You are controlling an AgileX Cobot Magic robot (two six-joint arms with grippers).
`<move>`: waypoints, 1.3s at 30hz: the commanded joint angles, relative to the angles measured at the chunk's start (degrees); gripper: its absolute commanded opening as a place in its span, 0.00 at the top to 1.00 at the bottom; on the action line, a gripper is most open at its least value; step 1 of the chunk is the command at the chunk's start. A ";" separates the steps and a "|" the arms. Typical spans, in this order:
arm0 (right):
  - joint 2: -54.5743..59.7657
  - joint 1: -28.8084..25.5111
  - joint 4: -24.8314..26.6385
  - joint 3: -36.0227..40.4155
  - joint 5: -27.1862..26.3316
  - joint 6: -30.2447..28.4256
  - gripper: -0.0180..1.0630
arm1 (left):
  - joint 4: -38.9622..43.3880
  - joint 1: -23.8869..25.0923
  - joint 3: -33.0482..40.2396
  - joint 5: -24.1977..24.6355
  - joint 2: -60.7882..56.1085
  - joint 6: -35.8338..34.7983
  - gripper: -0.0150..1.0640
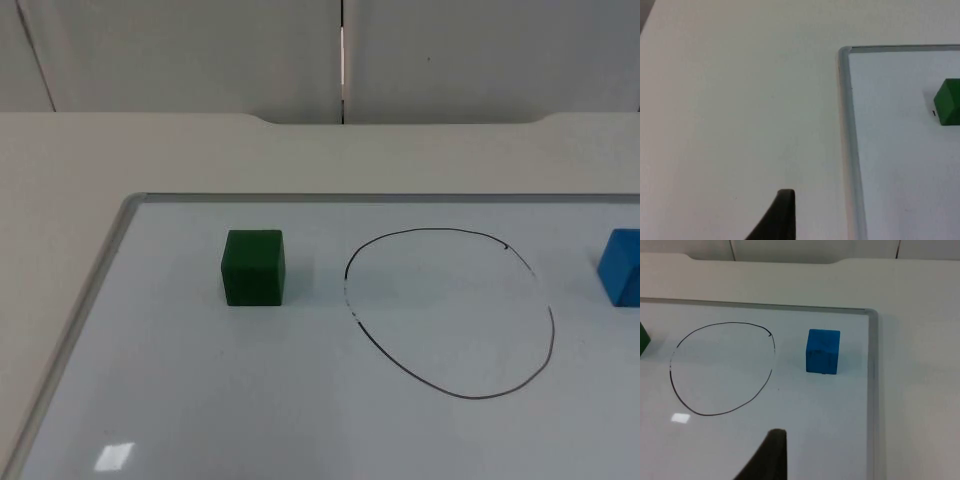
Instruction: Push the two cubes into the marked area.
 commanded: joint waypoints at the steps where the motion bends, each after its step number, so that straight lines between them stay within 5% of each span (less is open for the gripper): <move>1: -0.26 -0.33 0.13 0.32 -0.15 -0.12 0.01 | -4.07 0.20 -0.27 -3.30 3.69 1.30 0.09; 11: -0.26 -0.33 0.13 0.32 -0.15 -0.12 0.01 | -22.37 0.20 -0.27 -8.10 15.16 14.61 0.33; 21: -0.26 -0.33 0.13 0.32 -0.15 -0.12 0.01 | -35.40 0.20 -0.27 -8.34 23.33 27.28 0.43; 33: -0.26 -0.33 0.13 0.32 -0.15 -0.12 0.01 | -51.16 0.20 -0.27 -9.42 30.57 42.36 0.99; 39: -0.26 -0.33 0.13 0.32 -0.15 -0.12 0.01 | -57.79 0.09 -0.27 -11.14 33.64 47.23 0.99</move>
